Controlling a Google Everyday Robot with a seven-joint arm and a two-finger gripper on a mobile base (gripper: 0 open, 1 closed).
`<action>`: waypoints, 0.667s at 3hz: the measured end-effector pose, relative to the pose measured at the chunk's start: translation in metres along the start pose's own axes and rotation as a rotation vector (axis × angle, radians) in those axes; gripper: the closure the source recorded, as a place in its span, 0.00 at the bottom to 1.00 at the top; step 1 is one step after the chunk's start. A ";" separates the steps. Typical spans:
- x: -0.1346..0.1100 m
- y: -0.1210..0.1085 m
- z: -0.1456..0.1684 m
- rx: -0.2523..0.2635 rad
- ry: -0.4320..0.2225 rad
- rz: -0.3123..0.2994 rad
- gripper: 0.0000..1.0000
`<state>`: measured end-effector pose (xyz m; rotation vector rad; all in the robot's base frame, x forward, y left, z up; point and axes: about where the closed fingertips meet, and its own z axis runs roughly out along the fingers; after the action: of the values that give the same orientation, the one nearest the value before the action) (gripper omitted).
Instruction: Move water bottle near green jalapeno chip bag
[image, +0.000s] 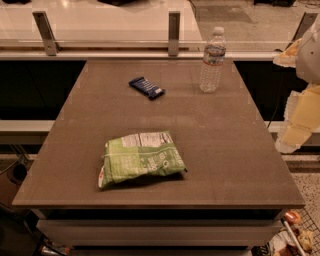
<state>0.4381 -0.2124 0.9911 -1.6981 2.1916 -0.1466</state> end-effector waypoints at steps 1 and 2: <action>0.000 -0.001 -0.001 0.003 -0.002 0.001 0.00; 0.005 -0.012 -0.004 0.044 -0.072 0.050 0.00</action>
Offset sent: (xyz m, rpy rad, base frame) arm 0.0271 -0.0272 0.0148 0.2136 -0.1365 -0.1008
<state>0.4472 -0.2207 0.9976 -1.5987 2.1607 -0.1179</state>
